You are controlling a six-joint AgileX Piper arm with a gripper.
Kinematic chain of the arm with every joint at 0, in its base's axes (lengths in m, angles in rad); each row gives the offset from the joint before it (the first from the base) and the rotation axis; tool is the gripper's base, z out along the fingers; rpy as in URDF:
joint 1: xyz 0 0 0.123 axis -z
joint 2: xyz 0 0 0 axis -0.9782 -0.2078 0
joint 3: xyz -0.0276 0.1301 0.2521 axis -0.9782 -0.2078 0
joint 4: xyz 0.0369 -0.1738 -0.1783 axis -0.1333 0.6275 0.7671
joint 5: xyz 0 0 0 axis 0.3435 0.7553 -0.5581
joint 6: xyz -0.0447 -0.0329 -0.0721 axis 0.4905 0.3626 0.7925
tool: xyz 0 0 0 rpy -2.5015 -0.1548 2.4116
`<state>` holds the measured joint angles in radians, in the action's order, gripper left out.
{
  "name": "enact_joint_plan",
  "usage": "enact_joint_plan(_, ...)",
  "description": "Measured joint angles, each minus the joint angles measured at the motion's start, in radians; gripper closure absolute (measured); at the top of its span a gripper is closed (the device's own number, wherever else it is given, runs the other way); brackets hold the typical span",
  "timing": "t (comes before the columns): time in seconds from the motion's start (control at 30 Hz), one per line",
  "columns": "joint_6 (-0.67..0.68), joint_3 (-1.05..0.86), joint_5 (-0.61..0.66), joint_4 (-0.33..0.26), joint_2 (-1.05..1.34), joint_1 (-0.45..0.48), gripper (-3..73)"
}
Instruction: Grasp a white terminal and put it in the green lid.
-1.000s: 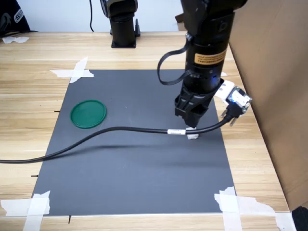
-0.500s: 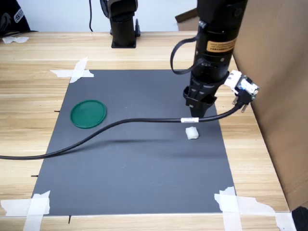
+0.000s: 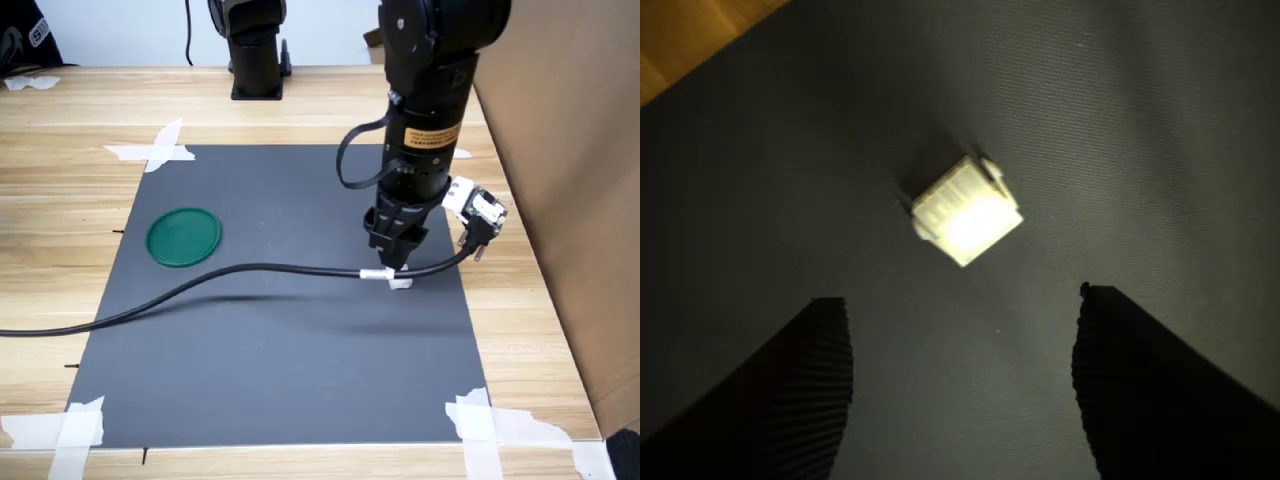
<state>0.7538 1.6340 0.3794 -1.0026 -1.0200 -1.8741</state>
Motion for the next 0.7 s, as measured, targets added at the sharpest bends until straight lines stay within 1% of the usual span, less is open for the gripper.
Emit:
enact_joint_plan(0.13, 0.000, 0.000, 0.017, -0.027, 0.000, 0.000, 14.9)
enact_joint_plan(0.2, 0.000, 0.000, 0.018, -0.053, 0.000, 0.000, 14.9)
enact_joint_plan(0.33, 0.011, 0.000, 0.011, -0.073, 0.000, 0.000, 14.9)
enact_joint_plan(0.47, 0.049, 0.000, -0.019, -0.073, 0.000, 0.000, 14.9)
enact_joint_plan(0.6, 0.067, 0.000, -0.047, -0.041, 0.000, 0.000, 14.9)
enact_joint_plan(0.7, 0.069, 0.000, -0.064, -0.030, 0.000, 0.000, 14.9)
